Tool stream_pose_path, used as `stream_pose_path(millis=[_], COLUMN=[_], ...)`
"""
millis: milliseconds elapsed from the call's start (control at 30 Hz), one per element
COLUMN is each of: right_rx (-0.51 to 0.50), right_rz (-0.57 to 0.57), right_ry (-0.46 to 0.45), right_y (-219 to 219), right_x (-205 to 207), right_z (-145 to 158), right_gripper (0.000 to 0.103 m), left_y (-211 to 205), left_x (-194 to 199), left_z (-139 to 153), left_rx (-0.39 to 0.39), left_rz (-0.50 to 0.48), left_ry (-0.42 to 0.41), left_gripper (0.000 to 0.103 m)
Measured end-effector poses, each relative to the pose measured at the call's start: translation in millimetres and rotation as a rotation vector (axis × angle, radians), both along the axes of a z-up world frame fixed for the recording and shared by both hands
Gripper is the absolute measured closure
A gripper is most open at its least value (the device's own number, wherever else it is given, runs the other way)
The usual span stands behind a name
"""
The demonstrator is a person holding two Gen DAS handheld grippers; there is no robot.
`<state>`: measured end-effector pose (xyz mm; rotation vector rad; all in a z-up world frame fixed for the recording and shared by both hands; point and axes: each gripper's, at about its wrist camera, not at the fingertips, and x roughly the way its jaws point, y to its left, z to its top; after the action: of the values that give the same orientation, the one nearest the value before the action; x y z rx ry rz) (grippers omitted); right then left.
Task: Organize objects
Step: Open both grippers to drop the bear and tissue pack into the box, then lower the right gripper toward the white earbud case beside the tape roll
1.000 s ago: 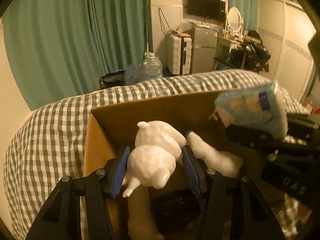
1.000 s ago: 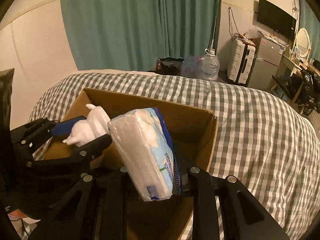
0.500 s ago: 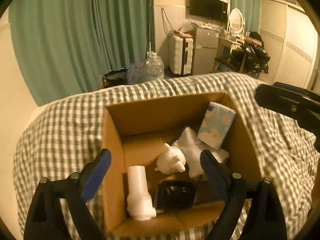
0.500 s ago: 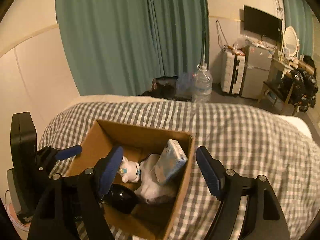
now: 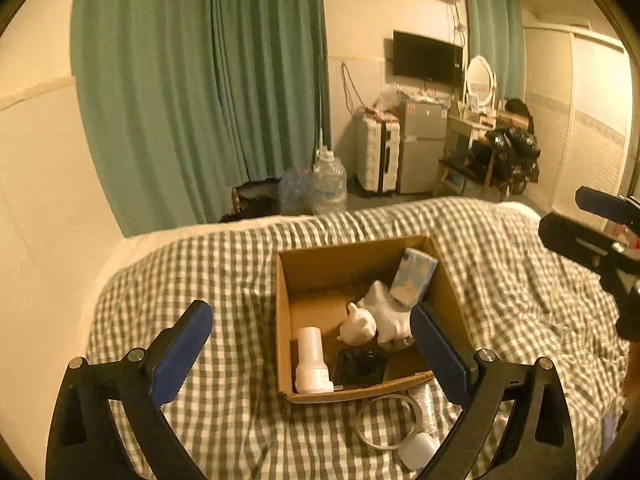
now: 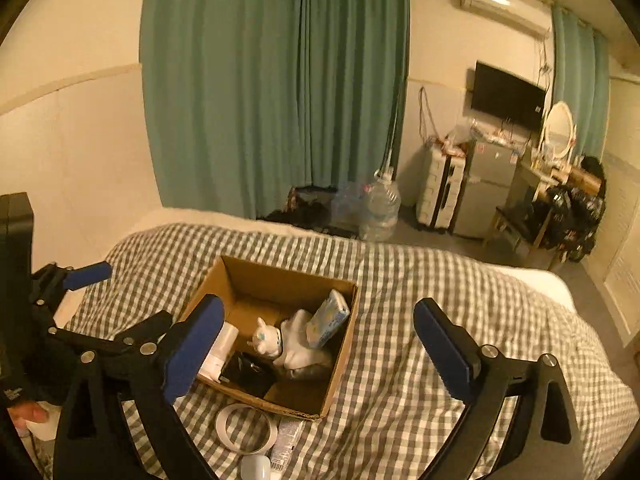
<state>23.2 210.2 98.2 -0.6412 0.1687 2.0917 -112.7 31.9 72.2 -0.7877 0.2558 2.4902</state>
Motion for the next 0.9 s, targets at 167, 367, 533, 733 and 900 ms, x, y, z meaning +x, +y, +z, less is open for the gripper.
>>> stream_pose_path(millis=[167, 367, 533, 733, 900], right_rx=[0.091, 0.124, 0.094, 0.106, 0.039], right_rz=[-0.004, -0.026, -0.027, -0.018, -0.029], right_ry=[-0.033, -0.079, -0.092, -0.075, -0.068], right_y=[-37, -70, -85, -100, -96], right_x=[2, 6, 10, 19, 28], right_z=[19, 33, 32, 17, -24], right_gripper=[0.003, 0.003, 0.003, 0.003, 0.003], left_y=[-21, -42, -54, -57, -54], left_x=[22, 43, 55, 66, 69], left_z=[26, 45, 42, 16, -24], left_rx=[0.032, 0.033, 0.024, 0.054, 0.031], left_rz=[0.007, 0.03, 0.083, 0.112, 0.123], left_ry=[0.04, 0.086, 0.101, 0.093, 0.029], left_gripper=[0.0, 0.0, 0.0, 0.0, 0.0])
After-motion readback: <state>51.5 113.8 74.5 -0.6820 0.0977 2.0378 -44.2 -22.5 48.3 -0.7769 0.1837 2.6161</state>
